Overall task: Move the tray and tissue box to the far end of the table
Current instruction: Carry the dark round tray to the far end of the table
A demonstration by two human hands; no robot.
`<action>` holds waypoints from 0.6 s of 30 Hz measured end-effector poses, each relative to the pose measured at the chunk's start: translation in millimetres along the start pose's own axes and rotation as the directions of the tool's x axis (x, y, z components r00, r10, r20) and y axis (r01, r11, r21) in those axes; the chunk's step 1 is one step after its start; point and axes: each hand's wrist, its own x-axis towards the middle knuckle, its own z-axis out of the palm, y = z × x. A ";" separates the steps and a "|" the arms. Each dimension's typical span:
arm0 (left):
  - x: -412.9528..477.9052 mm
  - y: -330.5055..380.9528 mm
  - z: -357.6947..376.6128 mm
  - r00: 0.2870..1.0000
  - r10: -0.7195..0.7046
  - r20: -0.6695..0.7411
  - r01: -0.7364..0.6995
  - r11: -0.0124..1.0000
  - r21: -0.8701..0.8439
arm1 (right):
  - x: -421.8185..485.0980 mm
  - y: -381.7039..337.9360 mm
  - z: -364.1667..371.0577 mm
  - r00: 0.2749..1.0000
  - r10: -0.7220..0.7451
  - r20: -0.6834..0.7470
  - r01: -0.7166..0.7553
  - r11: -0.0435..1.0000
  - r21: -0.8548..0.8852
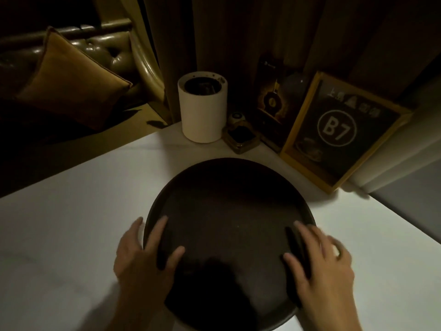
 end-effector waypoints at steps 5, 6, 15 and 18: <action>-6.3 16.1 5.9 0.902 -0.146 0.406 0.047 0.969 0.244 | -25.9 -17.9 16.7 0.976 0.027 0.217 0.025 0.972 -0.232; -5.9 16.8 7.0 0.889 -0.160 0.430 0.043 0.962 0.270 | -24.6 -21.4 13.9 0.962 0.049 0.270 0.021 0.968 -0.249; -6.8 28.8 22.4 0.926 -0.066 0.372 0.001 0.985 0.173 | -6.3 -15.4 -0.5 0.932 0.201 0.302 -0.136 0.965 -0.223; -3.7 33.3 28.4 0.930 -0.052 0.364 -0.010 0.986 0.168 | -2.8 -8.6 -2.6 0.939 0.187 0.288 -0.137 0.973 -0.185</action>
